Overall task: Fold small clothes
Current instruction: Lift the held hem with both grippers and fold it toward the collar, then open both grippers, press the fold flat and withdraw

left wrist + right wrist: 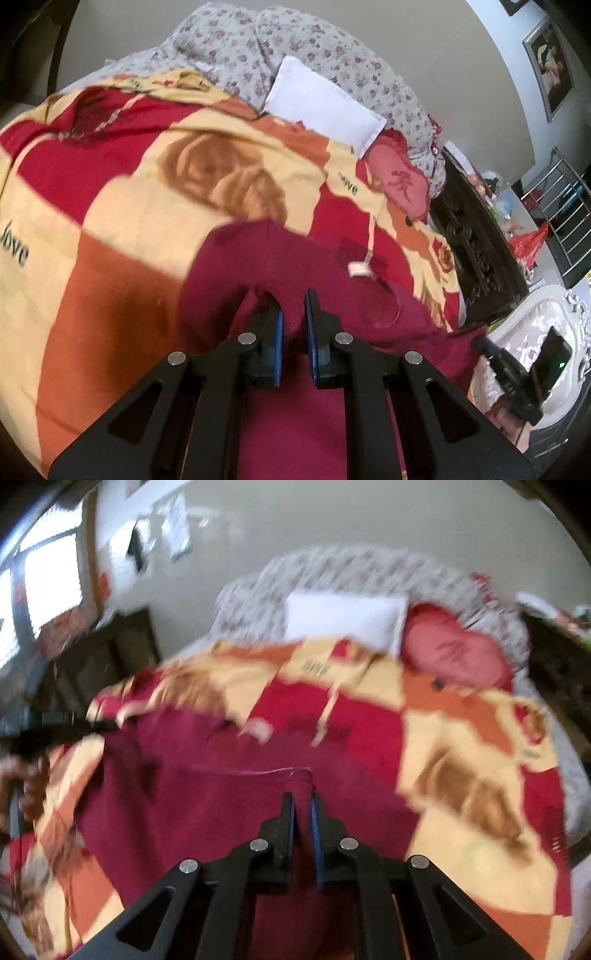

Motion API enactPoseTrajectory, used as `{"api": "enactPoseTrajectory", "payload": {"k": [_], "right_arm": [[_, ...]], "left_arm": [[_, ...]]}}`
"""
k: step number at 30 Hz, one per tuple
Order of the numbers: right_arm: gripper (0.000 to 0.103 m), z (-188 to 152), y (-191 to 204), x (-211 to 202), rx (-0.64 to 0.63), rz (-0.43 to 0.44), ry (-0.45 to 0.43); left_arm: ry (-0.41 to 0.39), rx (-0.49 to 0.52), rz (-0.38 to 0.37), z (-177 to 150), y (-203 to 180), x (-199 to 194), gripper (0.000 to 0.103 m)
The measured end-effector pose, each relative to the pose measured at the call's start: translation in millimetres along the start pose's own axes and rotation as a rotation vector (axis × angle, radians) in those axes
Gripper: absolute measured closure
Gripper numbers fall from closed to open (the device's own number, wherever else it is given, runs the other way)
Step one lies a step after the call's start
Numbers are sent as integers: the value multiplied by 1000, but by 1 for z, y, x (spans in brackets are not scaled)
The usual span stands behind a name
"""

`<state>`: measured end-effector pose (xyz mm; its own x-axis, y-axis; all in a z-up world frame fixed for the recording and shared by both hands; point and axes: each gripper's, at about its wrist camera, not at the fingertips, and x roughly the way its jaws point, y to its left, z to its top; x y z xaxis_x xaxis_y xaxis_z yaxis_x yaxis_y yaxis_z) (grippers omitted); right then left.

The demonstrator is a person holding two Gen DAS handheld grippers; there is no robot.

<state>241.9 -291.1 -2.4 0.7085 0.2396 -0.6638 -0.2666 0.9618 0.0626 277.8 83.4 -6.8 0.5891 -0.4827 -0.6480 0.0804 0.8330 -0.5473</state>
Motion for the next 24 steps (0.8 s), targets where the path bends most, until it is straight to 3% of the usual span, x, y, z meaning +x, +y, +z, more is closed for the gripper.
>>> {"api": "enactPoseTrajectory", "payload": {"k": [4,7,10,12,15,17,18,19,20,24], "right_arm": [[96,17,-5,10,6,-66,-5],[96,18,-4,27,3,-99,8],[96,9,-13,56,75,-105,79],[93,3,-24,65,165,-61,115],[92,-1,-32,56,214,-56,101],[92,-2,-31,48,205,-46,98],[92,-3,-31,44,198,-39,100],[92,-4,-30,40,189,-31,102],[92,-5,-30,37,181,-34,106],[92,-10,-29,19,167,-46,96]], "left_arm": [[16,-1,18,18,-11,19,93],[29,58,79,24,-16,39,93],[76,87,130,22,-11,59,89],[111,140,159,22,-11,65,89],[123,157,121,26,-11,55,83],[140,169,100,32,-12,49,66],[125,184,101,37,-14,41,52],[103,194,120,41,-16,35,12],[74,201,118,46,-17,27,1],[18,170,134,58,-14,1,1]]}}
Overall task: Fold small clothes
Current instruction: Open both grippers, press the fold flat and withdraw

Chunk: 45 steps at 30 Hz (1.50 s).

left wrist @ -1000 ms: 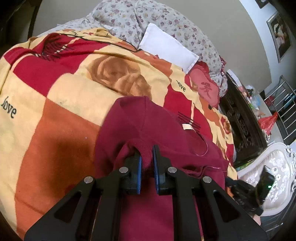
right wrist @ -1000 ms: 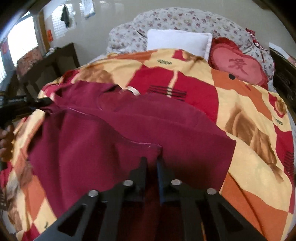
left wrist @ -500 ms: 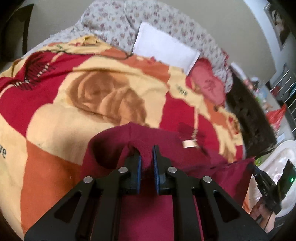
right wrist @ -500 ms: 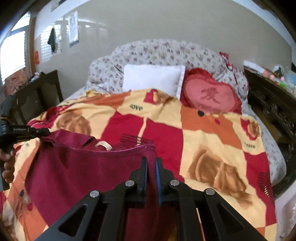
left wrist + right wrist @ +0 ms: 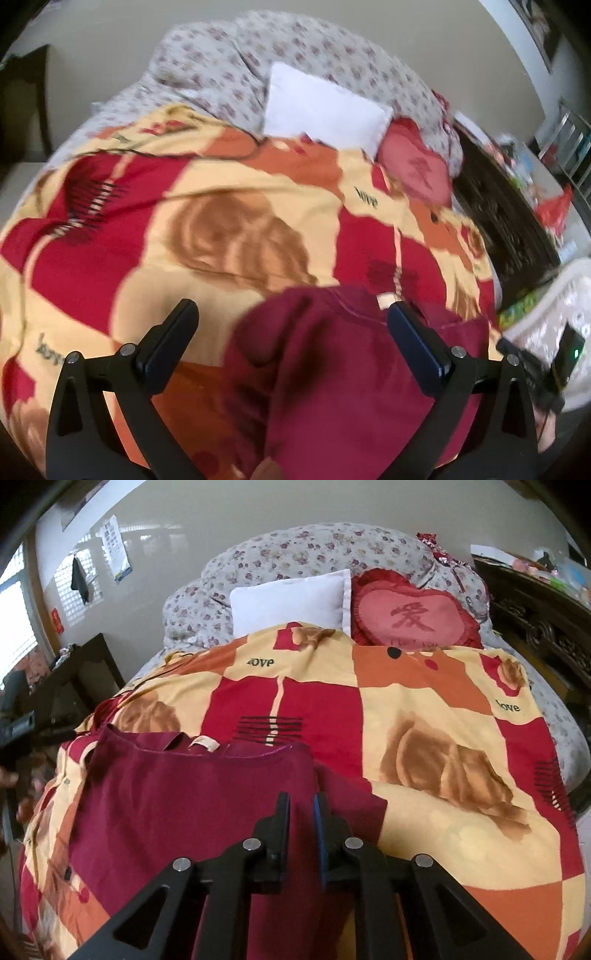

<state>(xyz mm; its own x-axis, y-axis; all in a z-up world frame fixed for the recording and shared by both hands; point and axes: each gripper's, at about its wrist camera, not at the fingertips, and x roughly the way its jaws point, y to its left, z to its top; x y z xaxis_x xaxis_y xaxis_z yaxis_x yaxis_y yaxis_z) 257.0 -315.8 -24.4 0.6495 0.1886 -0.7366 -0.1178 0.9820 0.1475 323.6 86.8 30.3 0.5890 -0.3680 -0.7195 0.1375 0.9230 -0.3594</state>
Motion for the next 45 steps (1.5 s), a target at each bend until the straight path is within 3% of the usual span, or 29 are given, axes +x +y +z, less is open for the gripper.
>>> {"api": "enactPoseTrajectory", "payload": {"k": [2,6,9,10,12,15,17,18,22,26,29,31,33,34,36,40,42,45], "right_arm": [[92,-2,2,-11,-23,-21,-35],[92,-4,23,-23,-115,-58,-113],[92,2,42,-2,-155,-2,-74],[92,5,46,10,-153,-3,-48],[92,12,43,36,-96,-32,5],[92,14,31,70,-21,-46,78],[92,9,22,95,12,-56,149],[92,6,19,99,29,-44,139],[92,2,18,100,10,-42,99],[92,10,24,87,30,-71,153],[91,10,38,41,4,-50,70],[79,-1,55,10,-45,-46,12],[49,-25,72,-14,-66,-23,-4],[46,-39,79,-21,-72,-23,-6],[44,-68,92,-21,-90,-47,15],[44,-108,85,21,-23,-86,147],[44,-111,85,23,-23,-91,108],[44,-102,91,13,-42,-114,120]], "left_arm": [[-10,44,-13,-9,-9,-7,1],[-44,250,66,-37,-52,1,1],[-6,332,58,-52,-73,28,1],[14,354,87,-56,-79,43,1],[57,337,159,-59,-76,70,1],[120,238,196,-59,-52,98,1],[89,265,204,-61,-53,101,0],[90,272,219,-61,-55,104,0],[78,244,204,-57,-51,108,0],[113,203,216,-48,-54,100,0],[29,192,173,-56,-64,67,0],[1,201,119,-74,-73,44,0],[1,192,56,-99,-79,26,0],[8,176,26,-119,-82,17,0],[42,150,19,-147,-82,16,0],[164,177,121,-187,-86,51,0],[147,241,164,-189,-95,55,0],[167,182,158,-181,-97,45,0]]}}
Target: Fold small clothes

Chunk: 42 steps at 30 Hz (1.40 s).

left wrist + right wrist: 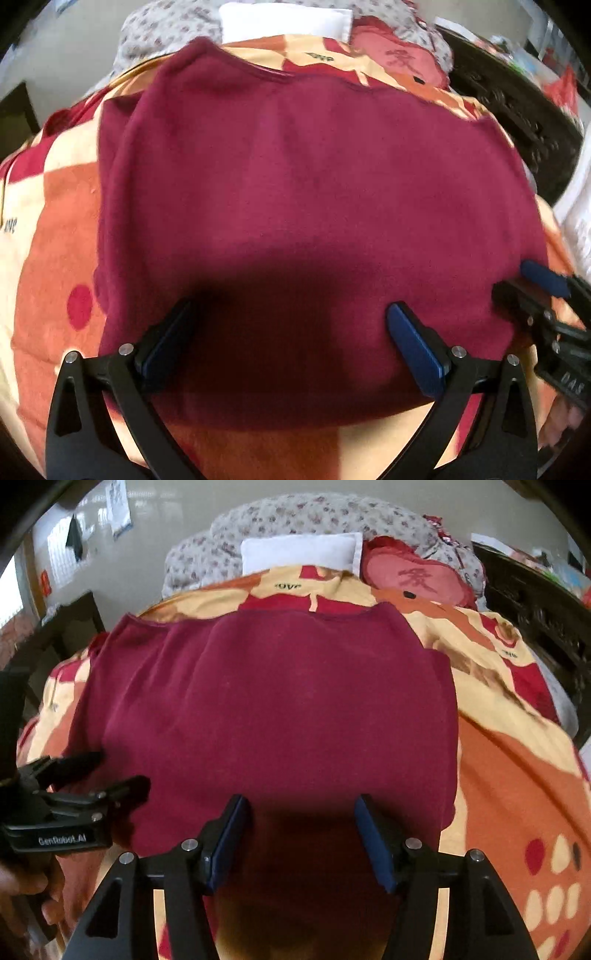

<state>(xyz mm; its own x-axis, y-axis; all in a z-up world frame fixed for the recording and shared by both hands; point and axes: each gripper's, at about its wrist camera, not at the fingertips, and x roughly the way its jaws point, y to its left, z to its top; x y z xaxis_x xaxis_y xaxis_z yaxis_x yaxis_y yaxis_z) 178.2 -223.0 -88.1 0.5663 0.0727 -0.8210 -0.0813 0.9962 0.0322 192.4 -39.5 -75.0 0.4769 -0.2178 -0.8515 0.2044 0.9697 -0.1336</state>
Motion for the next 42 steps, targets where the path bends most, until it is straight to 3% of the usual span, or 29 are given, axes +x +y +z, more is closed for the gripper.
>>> {"api": "enactPoseTrajectory", "payload": {"k": [3,5,6,9,10,13,15,19,23,25,30,32,42], "right_arm": [[44,-9,-7,-51,71,64,-133],[35,-26,-19,-74,128,129,-157],[30,-37,-27,-82,161,165,-155],[30,-63,-43,-82,254,276,-125],[30,-73,-52,-73,331,328,-95],[30,-88,-64,-47,480,369,-14],[30,-91,-60,-33,509,352,25],[29,-93,-43,-27,425,266,-12],[19,-98,-28,-21,350,175,-14],[14,-97,-20,-18,304,143,-2],[0,-93,1,-6,174,31,52],[0,-92,7,-4,143,-6,58],[0,-94,1,-6,156,10,43]], "left_arm": [[-43,-53,-72,-4,13,-30,0],[-73,-51,-89,-17,24,-53,0],[-85,-59,-96,-26,33,-61,0],[-77,-100,-146,-51,57,-65,0],[-54,-97,-154,-60,62,-62,0],[15,-117,-157,-78,67,-47,0],[-10,-94,-147,-84,64,-46,1],[-13,-85,-76,-89,52,-46,0],[-40,-15,79,-97,28,-34,0],[-63,13,122,-100,21,-32,0],[-69,-7,103,-101,28,-30,0],[-73,-6,104,-102,31,-31,0],[-73,-7,105,-106,34,-33,0]]}}
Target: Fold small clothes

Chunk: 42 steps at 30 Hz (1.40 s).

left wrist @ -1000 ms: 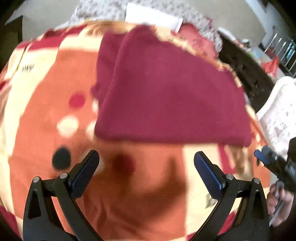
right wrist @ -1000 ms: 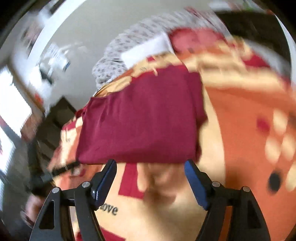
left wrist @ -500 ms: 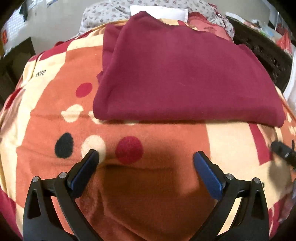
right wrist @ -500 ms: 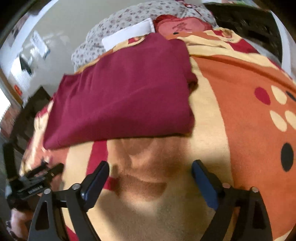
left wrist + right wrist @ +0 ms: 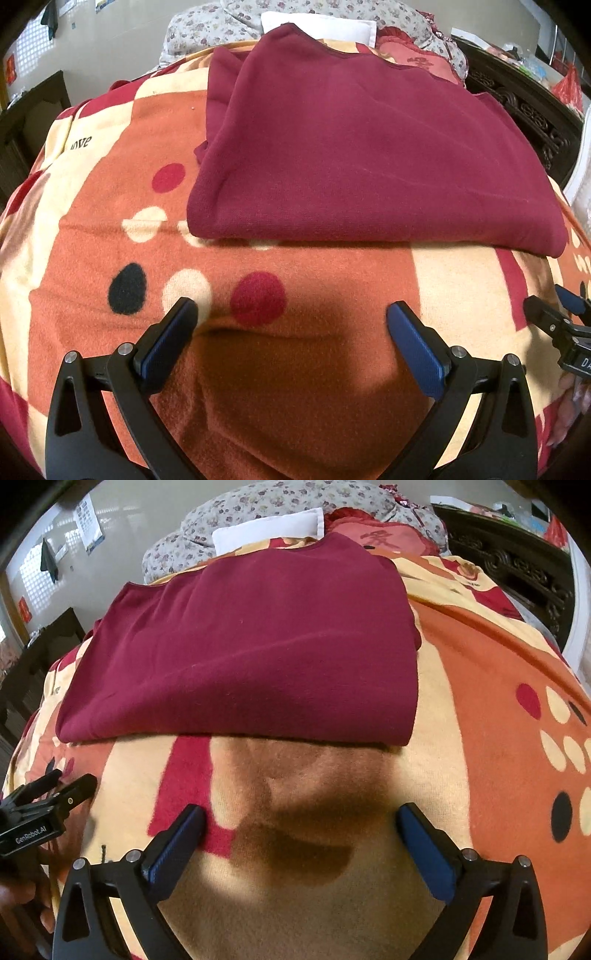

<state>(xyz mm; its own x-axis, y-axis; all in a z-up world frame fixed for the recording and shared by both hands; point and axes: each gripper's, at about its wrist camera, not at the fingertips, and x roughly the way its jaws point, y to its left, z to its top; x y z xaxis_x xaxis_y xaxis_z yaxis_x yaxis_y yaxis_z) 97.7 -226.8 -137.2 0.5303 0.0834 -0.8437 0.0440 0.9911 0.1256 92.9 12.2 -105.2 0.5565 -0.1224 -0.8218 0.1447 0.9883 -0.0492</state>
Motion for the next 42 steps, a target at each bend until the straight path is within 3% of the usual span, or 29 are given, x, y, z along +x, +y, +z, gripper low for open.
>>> {"api": "enactPoseTrajectory", "payload": {"k": [3,7,10,15,19,22,24,26,28,30,33,34,36,38,42], "right_arm": [[0,-2,-2,-6,19,28,-11],[0,1,-29,-18,160,179,-35],[1,6,-49,-20,276,308,-40],[1,18,-85,-5,490,513,-73],[2,26,-102,8,553,606,-79],[7,27,-111,13,591,658,-73],[17,21,-115,10,625,710,-74],[19,18,-116,5,624,772,-71],[19,17,-110,6,583,755,-53],[27,18,-110,14,598,739,-34],[38,29,-112,22,640,712,-46],[43,32,-113,25,634,692,-41],[82,36,-113,23,620,644,-34],[87,37,-109,7,582,610,-45],[89,28,-106,-27,539,660,-77]], "left_arm": [[-22,-38,-64,0,9,-6,0],[-90,-214,-337,-3,53,-15,0],[-74,-262,-433,7,68,-8,0],[-23,-343,-514,43,73,15,0],[27,-423,-590,66,77,34,0],[25,-530,-635,73,90,41,0],[35,-555,-627,79,92,42,1],[31,-554,-633,84,88,38,3],[5,-535,-661,87,83,32,12],[-4,-505,-623,91,76,30,18],[46,-537,-548,89,80,42,64],[65,-564,-525,85,82,46,86],[83,-633,-553,80,93,49,88],[67,-589,-541,76,92,38,91],[51,-565,-595,60,89,10,91]]}}
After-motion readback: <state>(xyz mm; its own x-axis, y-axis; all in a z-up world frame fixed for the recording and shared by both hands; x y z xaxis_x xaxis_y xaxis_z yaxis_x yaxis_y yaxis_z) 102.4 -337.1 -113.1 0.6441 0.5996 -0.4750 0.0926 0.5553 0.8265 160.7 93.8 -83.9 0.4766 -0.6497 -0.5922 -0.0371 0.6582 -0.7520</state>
